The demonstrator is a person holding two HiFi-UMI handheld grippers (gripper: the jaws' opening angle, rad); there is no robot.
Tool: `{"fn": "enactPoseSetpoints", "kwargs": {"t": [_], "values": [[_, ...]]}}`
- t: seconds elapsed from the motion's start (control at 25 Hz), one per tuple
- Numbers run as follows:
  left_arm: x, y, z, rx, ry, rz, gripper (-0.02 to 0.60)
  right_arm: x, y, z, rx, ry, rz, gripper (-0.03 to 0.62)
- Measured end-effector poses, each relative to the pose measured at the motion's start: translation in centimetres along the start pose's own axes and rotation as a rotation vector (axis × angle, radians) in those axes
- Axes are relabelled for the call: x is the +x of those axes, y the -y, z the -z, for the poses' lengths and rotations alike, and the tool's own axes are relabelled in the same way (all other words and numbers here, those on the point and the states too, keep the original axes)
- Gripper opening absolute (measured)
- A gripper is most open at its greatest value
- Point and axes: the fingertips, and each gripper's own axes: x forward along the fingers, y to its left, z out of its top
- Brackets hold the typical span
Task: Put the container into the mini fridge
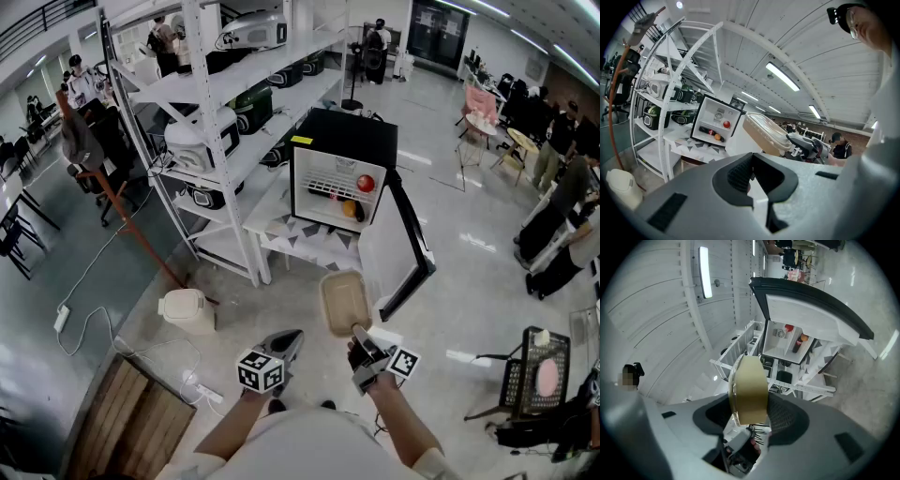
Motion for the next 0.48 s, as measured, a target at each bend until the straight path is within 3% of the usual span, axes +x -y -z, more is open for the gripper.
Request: {"fn": "enactPoseSetpoints", "kwargs": {"t": [0.48], "values": [[0.16, 0.15, -0.18, 0.006, -0.001, -0.002, 0.003, 0.31, -0.53, -0.26, -0.005, -0.012, -0.02, 0.23]]}}
